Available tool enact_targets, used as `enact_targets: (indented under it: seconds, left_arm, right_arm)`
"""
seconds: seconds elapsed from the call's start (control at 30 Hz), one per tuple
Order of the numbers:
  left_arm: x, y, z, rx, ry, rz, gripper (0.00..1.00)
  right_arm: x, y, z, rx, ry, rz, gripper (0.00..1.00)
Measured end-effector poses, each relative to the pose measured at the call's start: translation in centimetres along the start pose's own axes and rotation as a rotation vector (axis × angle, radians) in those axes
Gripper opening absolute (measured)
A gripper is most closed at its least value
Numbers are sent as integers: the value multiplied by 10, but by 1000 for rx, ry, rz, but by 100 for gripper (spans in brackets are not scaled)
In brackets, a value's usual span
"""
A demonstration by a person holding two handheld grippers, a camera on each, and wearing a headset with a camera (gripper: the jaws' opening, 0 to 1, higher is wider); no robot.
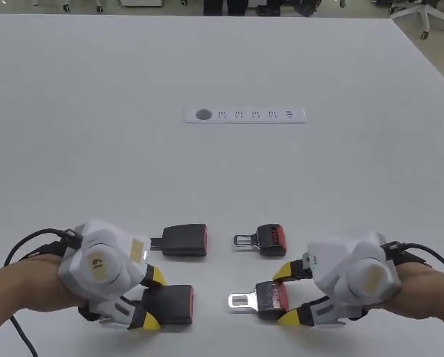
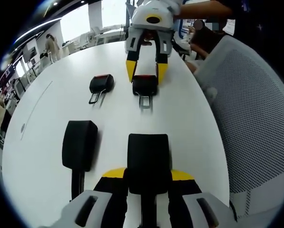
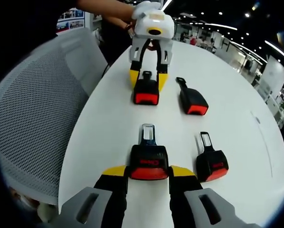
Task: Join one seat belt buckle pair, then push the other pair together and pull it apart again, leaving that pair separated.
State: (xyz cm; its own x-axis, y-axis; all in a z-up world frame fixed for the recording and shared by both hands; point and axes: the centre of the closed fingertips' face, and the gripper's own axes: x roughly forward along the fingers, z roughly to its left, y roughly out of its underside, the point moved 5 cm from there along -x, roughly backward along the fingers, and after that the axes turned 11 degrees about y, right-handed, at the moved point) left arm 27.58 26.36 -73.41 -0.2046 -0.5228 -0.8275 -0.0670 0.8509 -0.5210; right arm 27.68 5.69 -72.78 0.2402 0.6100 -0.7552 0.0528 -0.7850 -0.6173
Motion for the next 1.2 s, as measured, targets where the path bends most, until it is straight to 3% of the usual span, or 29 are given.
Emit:
enact_targets:
  seconds: [1.2]
  left_arm:
    - [0,2,0,-1,-2,4,32]
  right_arm:
    - [24,-34,8,15,0,-54,30]
